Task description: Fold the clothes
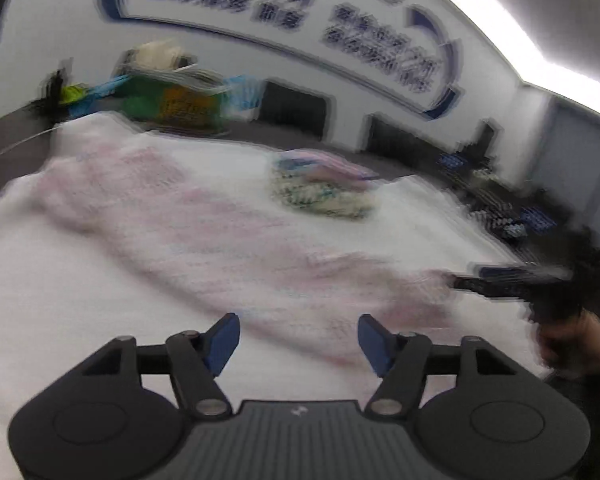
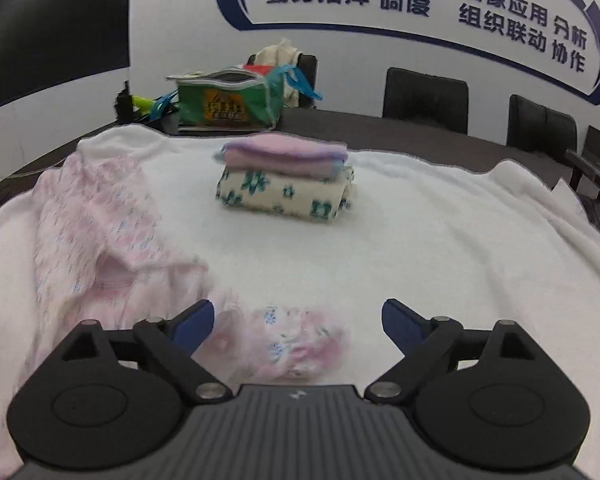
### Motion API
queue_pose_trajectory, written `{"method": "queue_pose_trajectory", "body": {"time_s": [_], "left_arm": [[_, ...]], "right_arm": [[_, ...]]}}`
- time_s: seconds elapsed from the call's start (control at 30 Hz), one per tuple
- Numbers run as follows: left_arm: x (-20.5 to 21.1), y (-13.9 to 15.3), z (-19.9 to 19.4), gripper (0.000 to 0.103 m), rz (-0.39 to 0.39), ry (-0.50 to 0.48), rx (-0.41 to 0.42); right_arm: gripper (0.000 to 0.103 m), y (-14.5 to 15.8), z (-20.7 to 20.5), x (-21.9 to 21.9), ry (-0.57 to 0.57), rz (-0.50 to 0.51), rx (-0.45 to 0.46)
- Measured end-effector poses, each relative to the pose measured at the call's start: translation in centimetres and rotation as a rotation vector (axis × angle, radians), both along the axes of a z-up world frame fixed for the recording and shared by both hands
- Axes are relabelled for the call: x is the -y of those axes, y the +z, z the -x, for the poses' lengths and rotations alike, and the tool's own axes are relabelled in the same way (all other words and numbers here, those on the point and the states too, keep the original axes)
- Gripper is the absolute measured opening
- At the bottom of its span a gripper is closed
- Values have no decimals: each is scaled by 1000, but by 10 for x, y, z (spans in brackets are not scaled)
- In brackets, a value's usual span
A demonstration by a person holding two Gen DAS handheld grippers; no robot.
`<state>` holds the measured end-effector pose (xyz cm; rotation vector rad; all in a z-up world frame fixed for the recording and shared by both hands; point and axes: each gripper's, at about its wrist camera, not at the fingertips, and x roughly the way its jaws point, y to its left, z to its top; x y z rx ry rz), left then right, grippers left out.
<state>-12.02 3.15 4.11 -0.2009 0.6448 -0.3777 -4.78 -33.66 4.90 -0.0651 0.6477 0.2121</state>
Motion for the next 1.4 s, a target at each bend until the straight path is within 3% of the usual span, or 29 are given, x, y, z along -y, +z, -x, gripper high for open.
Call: {"method": "queue_pose_trajectory", "body": {"time_s": [0.03,0.1,0.17,0.23,0.33,0.4,0.43,0.47,0.5,0.57,0.7,0.83,0.9,0.93,0.97,1.03,1.07,1.13,1.17,1.2,1.3,1.37,1.4], "left_arm": [[-3,0,-4,54,-31,5,-25],[16,1,3,54,-59,-140,5],[51,0,21,62,-58,-380,78],[88,-5,41,67,-122,-569,159],[127,-24,53,66,-333,-627,251],[138,-33,39,57,-383,-596,227],[143,-38,32,22,-406,-580,213],[143,-38,22,4,-364,-575,155],[144,-38,13,3,-317,-569,95],[142,-31,2,2,-238,-539,76],[161,-8,-6,1,-97,-522,117],[216,11,-14,1,-5,-480,169],[241,10,-25,6,57,-406,200],[253,7,-31,15,89,-352,219],[262,4,-35,23,55,-337,201],[267,-1,-38,23,9,-356,143],[251,-2,-34,26,45,-402,121],[200,-1,-22,31,121,-476,103],[170,1,-19,35,118,-468,104],[139,2,-16,37,114,-458,106],[43,12,-12,55,-28,-315,209],[-6,14,-11,81,-216,-235,302],[-24,12,-14,81,-307,-212,342]], "right_arm": [[91,-8,0,4,-13,-15,-26],[87,-22,0,13,-35,-56,-71],[84,-28,-3,19,-45,-130,-92],[84,-29,-4,23,-32,-174,-94],[83,-33,-15,29,-22,-241,-118],[66,-37,-24,31,-14,-281,-136],[58,-39,-28,30,-6,-292,-142],[41,-40,-32,25,11,-273,-142],[25,-39,-35,17,35,-228,-137],[6,-34,-41,6,84,-172,-137],[5,-4,-58,6,78,-77,-47],[5,19,-90,25,29,12,3],[5,22,-113,37,10,61,-5],[5,24,-124,42,1,86,-9],[6,22,-138,50,-25,111,-35],[11,13,-161,69,-98,143,-131],[16,13,-163,77,-120,143,-153],[37,22,-147,90,-128,113,-129],[61,29,-130,94,-119,90,-87],[72,35,-112,97,-113,69,-43],[72,42,-55,90,-40,1,46],[72,39,-20,73,51,-24,80],[72,32,-5,59,109,-9,88]]}}
